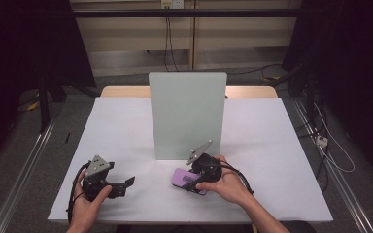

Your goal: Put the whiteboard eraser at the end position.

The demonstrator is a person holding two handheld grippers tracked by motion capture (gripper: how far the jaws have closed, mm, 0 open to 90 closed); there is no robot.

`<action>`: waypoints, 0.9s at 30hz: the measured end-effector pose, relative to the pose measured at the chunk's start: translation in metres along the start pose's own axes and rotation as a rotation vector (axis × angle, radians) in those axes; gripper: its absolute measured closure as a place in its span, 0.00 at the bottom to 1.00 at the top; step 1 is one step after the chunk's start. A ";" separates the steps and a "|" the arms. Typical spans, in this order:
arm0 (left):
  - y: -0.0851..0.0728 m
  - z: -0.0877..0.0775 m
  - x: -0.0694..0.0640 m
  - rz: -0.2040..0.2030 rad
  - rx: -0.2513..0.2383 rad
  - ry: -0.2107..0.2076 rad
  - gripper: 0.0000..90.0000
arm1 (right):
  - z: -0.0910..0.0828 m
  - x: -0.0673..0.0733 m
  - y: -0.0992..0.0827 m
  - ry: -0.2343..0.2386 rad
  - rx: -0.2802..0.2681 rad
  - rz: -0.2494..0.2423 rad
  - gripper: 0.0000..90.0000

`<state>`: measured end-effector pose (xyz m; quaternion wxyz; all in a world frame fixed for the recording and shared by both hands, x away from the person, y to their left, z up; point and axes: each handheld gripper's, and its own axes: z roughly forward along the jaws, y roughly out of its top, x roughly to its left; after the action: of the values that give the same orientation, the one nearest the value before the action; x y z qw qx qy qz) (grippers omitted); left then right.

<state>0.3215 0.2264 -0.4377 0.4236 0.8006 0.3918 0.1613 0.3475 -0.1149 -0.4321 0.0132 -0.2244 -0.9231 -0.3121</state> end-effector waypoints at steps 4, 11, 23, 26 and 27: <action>0.000 0.001 0.000 -0.005 -0.002 0.000 0.06 | 0.000 0.001 0.000 -0.009 -0.008 -0.016 0.45; 0.000 0.001 0.000 -0.005 0.000 0.003 0.06 | -0.001 -0.001 -0.001 -0.027 -0.020 0.005 0.45; -0.001 0.001 0.001 -0.015 0.004 0.009 0.06 | 0.000 -0.002 -0.004 -0.058 -0.029 0.027 0.32; -0.001 0.000 0.001 -0.022 0.004 0.010 0.06 | -0.001 -0.001 -0.005 -0.068 -0.033 0.023 0.29; -0.001 0.001 0.001 -0.023 0.005 0.011 0.06 | -0.001 -0.001 -0.005 -0.071 -0.038 0.022 0.28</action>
<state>0.3220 0.2272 -0.4388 0.4216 0.7961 0.4037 0.1597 0.3464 -0.1194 -0.4341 -0.0203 -0.2455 -0.9144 -0.3213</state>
